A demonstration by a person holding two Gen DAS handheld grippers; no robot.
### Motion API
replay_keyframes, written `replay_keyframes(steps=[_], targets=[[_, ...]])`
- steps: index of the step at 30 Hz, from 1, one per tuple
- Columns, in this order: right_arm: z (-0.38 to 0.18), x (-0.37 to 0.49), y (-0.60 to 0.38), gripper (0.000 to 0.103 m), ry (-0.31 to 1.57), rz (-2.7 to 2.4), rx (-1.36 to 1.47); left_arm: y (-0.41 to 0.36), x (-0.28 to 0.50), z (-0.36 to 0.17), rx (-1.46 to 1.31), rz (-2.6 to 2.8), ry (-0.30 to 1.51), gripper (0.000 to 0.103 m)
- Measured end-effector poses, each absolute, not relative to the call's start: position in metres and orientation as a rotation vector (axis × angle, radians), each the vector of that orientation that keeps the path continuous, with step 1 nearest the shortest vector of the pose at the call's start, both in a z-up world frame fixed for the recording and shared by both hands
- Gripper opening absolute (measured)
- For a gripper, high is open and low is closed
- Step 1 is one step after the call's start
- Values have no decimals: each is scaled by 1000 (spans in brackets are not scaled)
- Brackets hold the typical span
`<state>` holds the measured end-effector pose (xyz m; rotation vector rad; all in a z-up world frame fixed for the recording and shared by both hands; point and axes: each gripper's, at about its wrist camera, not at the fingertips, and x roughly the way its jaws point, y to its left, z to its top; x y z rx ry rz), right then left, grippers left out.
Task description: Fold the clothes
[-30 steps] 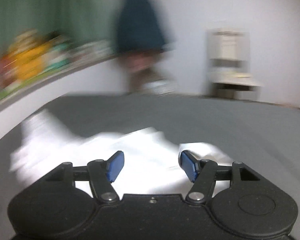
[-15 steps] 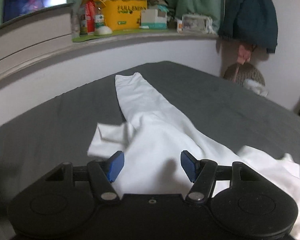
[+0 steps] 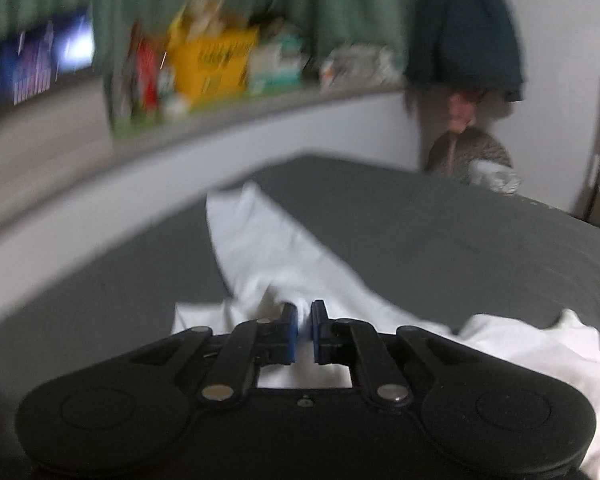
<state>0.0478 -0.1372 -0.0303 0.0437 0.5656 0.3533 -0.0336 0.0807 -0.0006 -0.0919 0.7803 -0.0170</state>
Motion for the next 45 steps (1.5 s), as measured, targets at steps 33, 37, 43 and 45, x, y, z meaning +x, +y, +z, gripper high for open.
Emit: replay_keyframes(steps=[33, 37, 43, 45], targets=[[-2, 5, -262, 55, 642, 328, -268, 35, -58, 13, 170, -239, 677, 103], [-13, 37, -238, 47, 677, 316, -339, 37, -58, 13, 159, -236, 678, 103], [-20, 74, -202, 50, 768, 407, -290, 44, -50, 12, 84, -192, 704, 103], [-31, 89, -190, 50, 818, 377, -284, 45, -50, 11, 87, -191, 703, 103]])
